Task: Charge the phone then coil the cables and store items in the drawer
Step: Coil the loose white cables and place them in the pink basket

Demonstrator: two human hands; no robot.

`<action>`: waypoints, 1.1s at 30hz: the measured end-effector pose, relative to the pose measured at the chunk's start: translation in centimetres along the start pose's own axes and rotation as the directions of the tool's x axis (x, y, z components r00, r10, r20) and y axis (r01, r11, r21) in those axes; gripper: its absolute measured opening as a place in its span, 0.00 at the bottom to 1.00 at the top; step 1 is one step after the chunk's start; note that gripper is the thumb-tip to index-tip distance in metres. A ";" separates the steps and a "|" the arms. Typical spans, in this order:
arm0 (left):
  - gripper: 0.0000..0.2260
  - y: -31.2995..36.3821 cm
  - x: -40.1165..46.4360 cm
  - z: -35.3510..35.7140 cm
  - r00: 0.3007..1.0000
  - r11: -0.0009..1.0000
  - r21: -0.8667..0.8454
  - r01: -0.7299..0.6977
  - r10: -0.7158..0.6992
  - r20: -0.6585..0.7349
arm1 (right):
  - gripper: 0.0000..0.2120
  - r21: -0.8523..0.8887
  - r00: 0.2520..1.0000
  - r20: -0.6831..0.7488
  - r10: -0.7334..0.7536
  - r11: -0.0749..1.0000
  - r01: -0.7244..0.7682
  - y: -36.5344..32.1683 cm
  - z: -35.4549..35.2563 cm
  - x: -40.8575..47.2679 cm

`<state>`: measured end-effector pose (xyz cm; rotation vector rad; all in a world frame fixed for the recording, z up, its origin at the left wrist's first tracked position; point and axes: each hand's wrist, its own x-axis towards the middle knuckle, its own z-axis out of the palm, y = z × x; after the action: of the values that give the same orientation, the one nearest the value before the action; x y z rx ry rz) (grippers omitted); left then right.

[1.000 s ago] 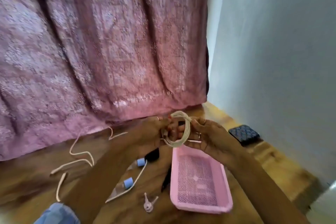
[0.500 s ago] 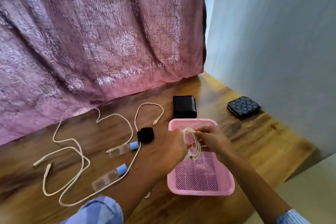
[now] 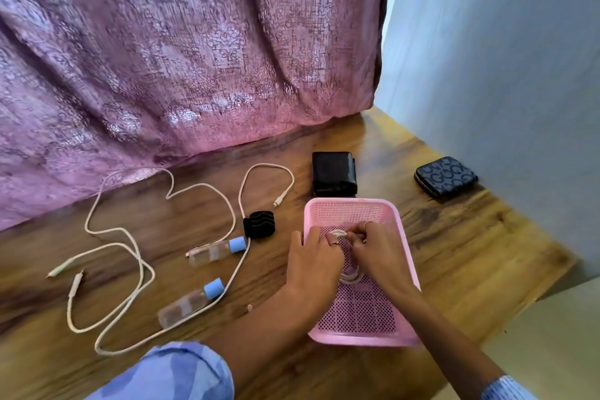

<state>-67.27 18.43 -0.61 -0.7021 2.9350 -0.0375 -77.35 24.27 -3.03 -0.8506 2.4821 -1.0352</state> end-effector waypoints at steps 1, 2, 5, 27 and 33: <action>0.14 0.0 0.0 0.0 1.000 1.000 0.005 -0.005 0.005 0.001 | 0.09 0.000 1.000 -0.008 -0.015 1.000 0.015 0.0 0.2 -0.1; 0.15 0.0 0.1 0.1 1.000 1.000 0.010 -0.007 0.007 -0.005 | 0.10 -0.005 0.999 -0.017 -0.038 0.999 0.038 0.0 0.4 -0.2; 0.17 0.0 0.1 0.3 1.000 1.000 0.022 -0.011 0.012 -0.028 | 0.10 -0.097 0.994 -0.039 -0.106 0.990 0.102 0.0 0.4 -0.4; 0.16 -10.9 -3.4 -1.1 0.891 0.918 -0.218 0.332 -0.381 -0.248 | 0.12 -0.225 0.870 0.215 -0.444 0.844 0.486 -10.7 0.3 2.1; 0.13 -15.9 -7.1 0.4 0.774 0.780 -0.273 0.564 -0.614 -0.154 | 0.14 -0.240 0.804 0.357 -0.476 0.785 0.571 -13.4 4.4 3.6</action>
<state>-53.80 7.51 0.68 -1.7540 2.8057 0.1488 -72.58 12.14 3.43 -1.7521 2.2448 -0.5668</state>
